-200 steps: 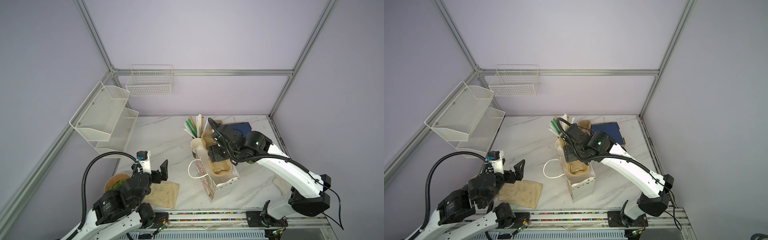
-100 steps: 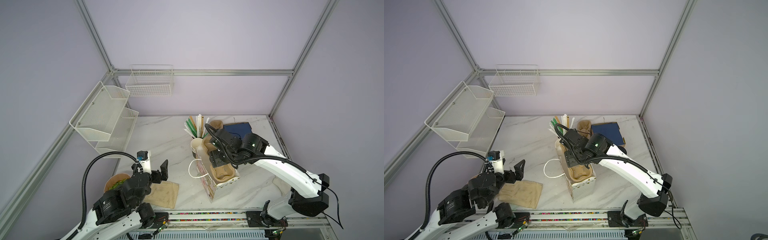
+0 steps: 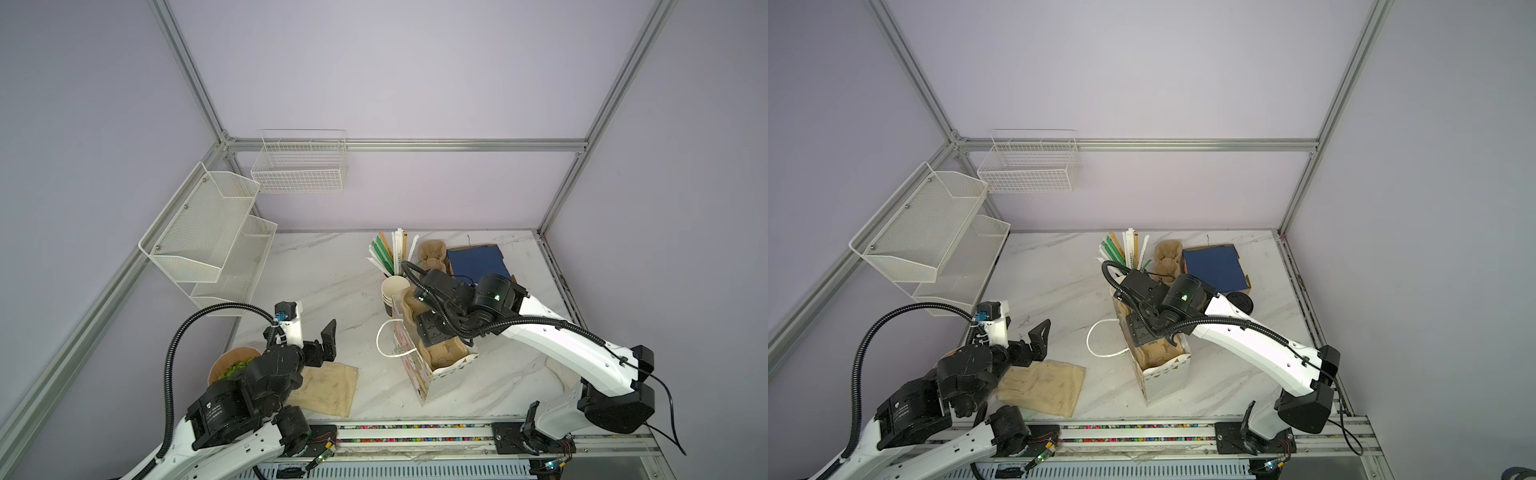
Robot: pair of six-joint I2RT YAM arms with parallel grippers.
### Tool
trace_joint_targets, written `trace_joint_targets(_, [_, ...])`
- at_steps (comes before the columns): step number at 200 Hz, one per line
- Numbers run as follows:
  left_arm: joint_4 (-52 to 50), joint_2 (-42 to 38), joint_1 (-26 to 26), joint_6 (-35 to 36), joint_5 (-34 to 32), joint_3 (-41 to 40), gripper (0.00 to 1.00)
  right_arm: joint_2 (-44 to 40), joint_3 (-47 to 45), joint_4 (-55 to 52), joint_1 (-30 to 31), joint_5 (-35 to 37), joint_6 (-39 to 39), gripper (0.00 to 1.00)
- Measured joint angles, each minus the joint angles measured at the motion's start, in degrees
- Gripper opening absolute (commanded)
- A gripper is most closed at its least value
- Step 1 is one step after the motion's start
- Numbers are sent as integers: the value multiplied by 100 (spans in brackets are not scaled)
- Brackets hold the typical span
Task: Pack a coffee takeout order
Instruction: Place the cup tray in the takeout bag.
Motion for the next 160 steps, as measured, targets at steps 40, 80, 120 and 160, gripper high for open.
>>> trace_joint_targets(40, [0, 28, 0, 37, 0, 0, 100, -57, -236, -11, 4, -11, -4, 73])
trace_joint_targets(80, [0, 46, 0, 42, 0, 0, 100, -57, -407, -7, 4, -35, -9, 73])
trace_joint_targets(120, [0, 46, 0, 42, 2, 0, 100, 90, -612, 42, 4, -131, -26, 73])
trace_joint_targets(160, [0, 46, 0, 42, 4, 0, 100, 260, -868, 210, 4, -267, -28, 74])
